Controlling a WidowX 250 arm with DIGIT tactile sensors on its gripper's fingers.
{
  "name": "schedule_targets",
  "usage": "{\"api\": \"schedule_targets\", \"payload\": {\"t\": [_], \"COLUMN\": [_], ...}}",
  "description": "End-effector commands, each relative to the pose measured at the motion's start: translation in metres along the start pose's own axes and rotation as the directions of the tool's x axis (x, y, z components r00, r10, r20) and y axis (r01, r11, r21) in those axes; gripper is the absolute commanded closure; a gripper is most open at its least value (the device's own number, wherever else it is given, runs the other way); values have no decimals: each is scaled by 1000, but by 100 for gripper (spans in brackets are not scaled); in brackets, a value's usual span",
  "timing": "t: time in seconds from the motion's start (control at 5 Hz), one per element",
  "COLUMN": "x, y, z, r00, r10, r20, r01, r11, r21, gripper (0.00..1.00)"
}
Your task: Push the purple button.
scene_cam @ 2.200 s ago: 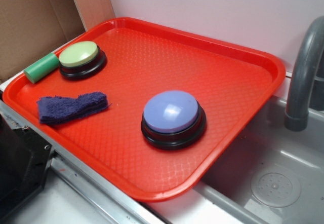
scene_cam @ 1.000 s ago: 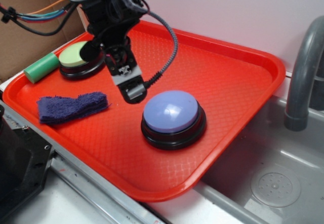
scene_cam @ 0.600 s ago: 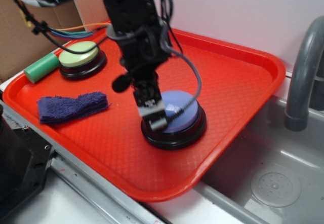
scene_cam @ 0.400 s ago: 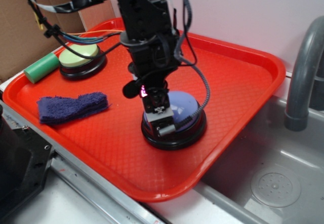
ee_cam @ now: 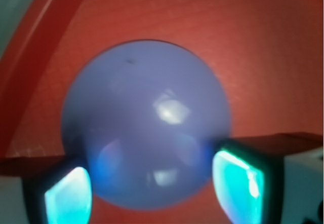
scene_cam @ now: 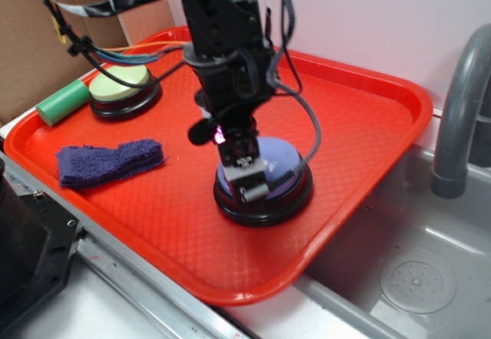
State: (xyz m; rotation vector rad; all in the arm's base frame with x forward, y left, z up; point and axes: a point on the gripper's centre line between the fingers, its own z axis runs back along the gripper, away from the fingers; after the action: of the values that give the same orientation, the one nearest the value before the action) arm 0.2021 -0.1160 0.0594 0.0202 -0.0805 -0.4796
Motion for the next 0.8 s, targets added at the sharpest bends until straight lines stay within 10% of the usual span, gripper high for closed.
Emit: {"api": "schedule_targets", "payload": {"t": [0.0, 0.6], "x": [-3, -11], "y": [8, 10], "z": [61, 77], "r00": [994, 987], "r10": [96, 148], "r20": [50, 53], "r01": [-98, -150], "r11": [994, 989], "r21": [45, 19], "gripper": [0, 0]}}
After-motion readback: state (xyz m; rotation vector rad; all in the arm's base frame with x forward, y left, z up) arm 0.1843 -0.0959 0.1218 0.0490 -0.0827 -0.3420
